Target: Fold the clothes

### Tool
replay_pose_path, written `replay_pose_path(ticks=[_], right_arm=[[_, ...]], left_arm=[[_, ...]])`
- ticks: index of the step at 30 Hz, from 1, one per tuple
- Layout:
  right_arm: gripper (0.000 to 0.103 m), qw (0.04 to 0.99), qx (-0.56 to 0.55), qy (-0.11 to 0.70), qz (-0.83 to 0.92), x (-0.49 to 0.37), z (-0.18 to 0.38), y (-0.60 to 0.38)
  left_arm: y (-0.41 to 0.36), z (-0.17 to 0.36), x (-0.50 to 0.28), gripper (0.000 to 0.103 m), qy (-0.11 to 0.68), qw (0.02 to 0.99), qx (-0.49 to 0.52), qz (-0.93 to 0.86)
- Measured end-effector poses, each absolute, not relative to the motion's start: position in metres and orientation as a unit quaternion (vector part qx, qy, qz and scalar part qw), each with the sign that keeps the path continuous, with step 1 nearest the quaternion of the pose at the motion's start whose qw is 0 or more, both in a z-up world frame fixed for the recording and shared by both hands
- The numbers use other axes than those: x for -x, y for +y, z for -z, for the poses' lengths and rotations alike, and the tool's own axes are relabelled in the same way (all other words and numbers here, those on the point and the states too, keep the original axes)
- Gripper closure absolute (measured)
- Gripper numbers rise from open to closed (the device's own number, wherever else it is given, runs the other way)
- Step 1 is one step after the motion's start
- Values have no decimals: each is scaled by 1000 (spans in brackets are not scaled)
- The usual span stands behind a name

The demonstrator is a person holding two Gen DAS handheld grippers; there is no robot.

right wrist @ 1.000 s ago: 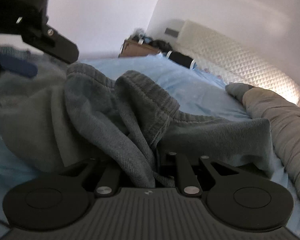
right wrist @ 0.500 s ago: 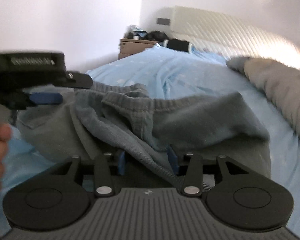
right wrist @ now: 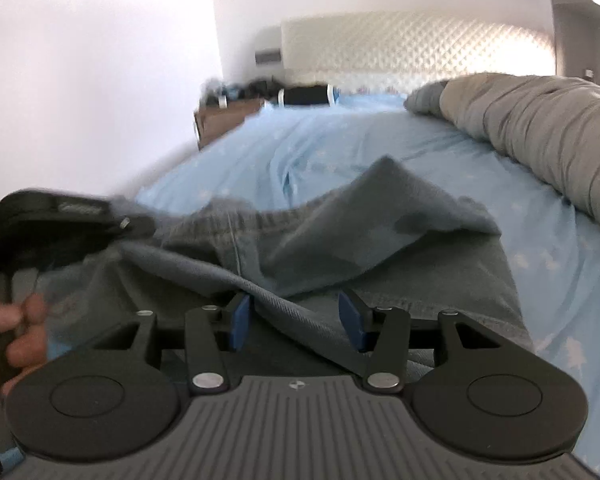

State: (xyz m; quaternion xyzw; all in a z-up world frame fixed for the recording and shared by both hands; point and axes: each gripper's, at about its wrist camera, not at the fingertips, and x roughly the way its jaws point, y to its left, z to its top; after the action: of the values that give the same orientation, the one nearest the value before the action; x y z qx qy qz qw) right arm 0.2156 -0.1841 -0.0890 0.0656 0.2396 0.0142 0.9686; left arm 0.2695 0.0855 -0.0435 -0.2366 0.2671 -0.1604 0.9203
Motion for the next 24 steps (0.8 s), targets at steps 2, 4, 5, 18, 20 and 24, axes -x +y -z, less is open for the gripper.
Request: replay_pose_path(ticks=[2, 4, 5, 18, 20, 24], right_arm=[[53, 974, -70, 215, -22, -208, 84, -184], [53, 978, -66, 198, -23, -203, 81, -182], [53, 979, -69, 189, -22, -201, 80, -182], [52, 934, -133, 328, 52, -249, 117, -206], [52, 932, -153, 323, 50, -248, 117, -211], [53, 925, -212, 310, 51, -242, 119, -225]], left_arm=[[93, 44, -259, 97, 272, 918, 247, 147], [96, 49, -253, 96, 281, 920, 239, 130], [95, 53, -253, 96, 286, 923, 229, 120], [91, 43, -231, 45, 225, 948, 185, 131], [88, 30, -225, 45, 205, 952, 174, 150], [69, 4, -236, 39, 201, 949, 138, 201]])
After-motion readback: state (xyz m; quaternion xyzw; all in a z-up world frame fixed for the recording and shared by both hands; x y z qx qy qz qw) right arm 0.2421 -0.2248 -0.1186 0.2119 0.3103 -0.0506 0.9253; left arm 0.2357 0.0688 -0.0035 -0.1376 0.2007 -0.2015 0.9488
